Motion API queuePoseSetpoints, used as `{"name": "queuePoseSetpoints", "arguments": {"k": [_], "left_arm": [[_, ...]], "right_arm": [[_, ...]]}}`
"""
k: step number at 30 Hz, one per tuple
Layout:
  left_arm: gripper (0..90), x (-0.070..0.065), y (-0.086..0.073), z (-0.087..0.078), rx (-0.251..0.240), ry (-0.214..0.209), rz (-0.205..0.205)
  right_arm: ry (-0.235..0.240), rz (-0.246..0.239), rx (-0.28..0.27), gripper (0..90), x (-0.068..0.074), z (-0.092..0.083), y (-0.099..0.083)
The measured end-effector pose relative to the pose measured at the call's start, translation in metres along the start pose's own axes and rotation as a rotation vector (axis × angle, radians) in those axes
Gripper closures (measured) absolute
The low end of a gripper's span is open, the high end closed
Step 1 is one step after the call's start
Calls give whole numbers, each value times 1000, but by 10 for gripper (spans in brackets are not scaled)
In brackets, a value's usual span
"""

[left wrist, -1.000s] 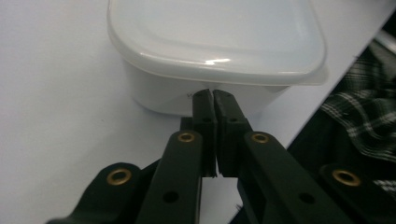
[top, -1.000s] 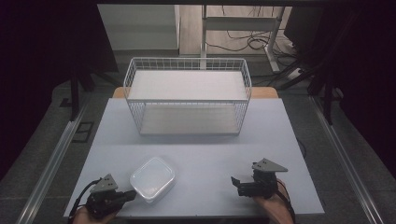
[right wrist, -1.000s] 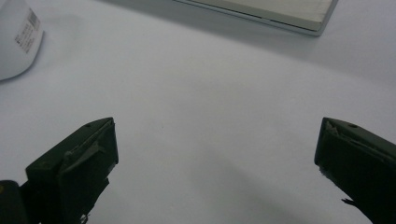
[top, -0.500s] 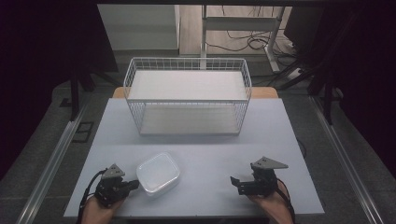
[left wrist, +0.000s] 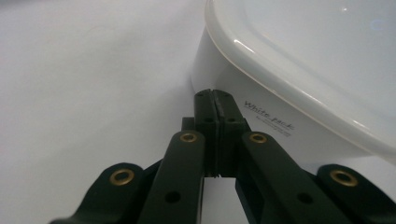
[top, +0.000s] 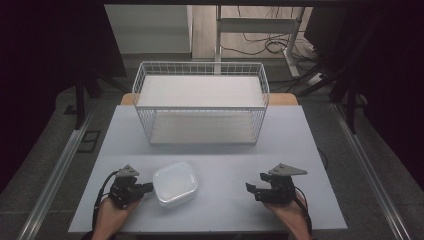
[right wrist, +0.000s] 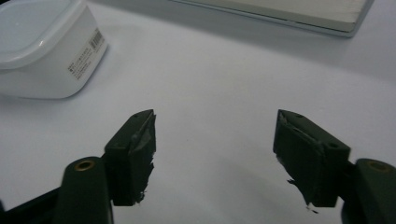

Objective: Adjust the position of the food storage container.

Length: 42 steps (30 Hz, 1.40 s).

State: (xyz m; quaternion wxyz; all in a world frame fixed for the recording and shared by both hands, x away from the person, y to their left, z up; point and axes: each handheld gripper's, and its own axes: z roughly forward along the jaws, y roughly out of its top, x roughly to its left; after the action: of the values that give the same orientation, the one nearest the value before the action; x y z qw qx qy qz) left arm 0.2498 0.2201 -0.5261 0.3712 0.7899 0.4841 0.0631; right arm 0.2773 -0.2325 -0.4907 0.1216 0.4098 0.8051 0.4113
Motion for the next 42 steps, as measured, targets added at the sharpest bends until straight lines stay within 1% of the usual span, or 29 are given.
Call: {"name": "queuePoseSetpoints", "arguments": {"k": [2, 3, 4, 8, 16, 20, 21, 23, 27, 30, 33, 36, 37, 42], "left_arm": [[898, -1, 4, 4, 2, -7, 5], [898, -2, 8, 8, 4, -17, 9], [898, -2, 8, 8, 4, -17, 9], [898, -5, 14, 14, 11, -36, 12], [898, -14, 23, 25, 19, -80, 27], [898, -21, 27, 31, 25, -104, 34], [898, -22, 28, 32, 26, -110, 38], [898, -25, 30, 34, 27, -125, 43], [898, -32, 35, 40, 22, -152, 46], [899, -37, 39, 44, 19, -167, 50], [899, -41, 41, 48, 15, -173, 52], [899, -44, 43, 51, 11, -185, 50], [899, -46, 44, 53, 10, -188, 53], [899, -50, 45, 55, 11, -192, 65]], "right_arm": [[8, -10, 6, 359, 2, 2, 2], [16, -18, 14, 397, 3, 4, 3], [16, -18, 14, 397, 3, 4, 3], [42, -29, 29, 475, 7, 9, 7], [104, -63, 47, 706, 18, 22, 13], [134, -74, 58, 860, 26, 29, 17], [142, -72, 60, 886, 28, 31, 19], [151, -75, 66, 890, 33, 38, 22], [160, -104, 110, 891, 44, 54, 25], [157, -111, 114, 891, 45, 56, 25], [148, -112, 112, 890, 44, 55, 25], [132, -102, 111, 890, 41, 53, 25], [126, -95, 113, 890, 38, 50, 24], [104, -97, 114, 889, 35, 47, 23]]}}
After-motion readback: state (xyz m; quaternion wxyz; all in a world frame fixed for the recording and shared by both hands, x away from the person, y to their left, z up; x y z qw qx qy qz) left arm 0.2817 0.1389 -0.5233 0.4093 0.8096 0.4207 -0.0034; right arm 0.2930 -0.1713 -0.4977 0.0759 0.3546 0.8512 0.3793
